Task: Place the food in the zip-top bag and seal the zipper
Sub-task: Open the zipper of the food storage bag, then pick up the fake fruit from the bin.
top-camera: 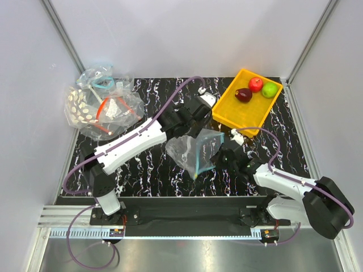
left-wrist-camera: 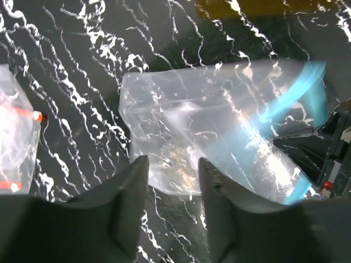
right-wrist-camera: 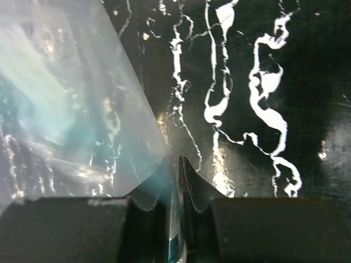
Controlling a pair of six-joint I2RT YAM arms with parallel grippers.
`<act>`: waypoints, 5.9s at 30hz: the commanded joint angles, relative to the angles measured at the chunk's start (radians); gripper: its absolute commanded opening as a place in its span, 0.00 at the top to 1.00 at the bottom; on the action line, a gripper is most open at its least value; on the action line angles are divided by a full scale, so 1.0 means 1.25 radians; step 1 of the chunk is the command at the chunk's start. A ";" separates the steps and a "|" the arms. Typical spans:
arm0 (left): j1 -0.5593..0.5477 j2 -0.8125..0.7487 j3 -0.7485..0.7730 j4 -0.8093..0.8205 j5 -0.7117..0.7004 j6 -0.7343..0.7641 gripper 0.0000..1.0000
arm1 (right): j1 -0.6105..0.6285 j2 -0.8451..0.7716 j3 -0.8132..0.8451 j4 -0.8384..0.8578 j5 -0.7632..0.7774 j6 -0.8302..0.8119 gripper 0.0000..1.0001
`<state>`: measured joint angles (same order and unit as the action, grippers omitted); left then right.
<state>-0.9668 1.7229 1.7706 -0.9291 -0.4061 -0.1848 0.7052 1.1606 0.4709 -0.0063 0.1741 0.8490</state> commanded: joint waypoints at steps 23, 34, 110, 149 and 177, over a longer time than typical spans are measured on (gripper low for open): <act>-0.137 -0.086 -0.219 0.198 0.088 -0.140 0.21 | 0.005 -0.045 0.064 -0.004 0.018 -0.072 0.86; -0.121 -0.147 -0.348 0.333 0.067 -0.218 0.20 | 0.005 -0.094 0.042 0.037 0.005 -0.052 0.87; -0.013 -0.159 -0.349 0.200 -0.006 -0.034 1.00 | 0.009 -0.119 0.135 0.009 -0.112 -0.201 0.12; -0.008 -0.185 -0.343 0.139 -0.112 -0.037 1.00 | -0.411 0.065 0.569 -0.269 -0.080 -0.322 0.00; -0.008 -0.215 -0.361 0.162 -0.048 -0.056 1.00 | -0.627 0.702 0.962 -0.272 -0.195 0.018 0.00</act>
<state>-0.9806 1.5089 1.3174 -0.7612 -0.4847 -0.2405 -0.0971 1.9980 1.5963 -0.3798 -0.0330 0.7647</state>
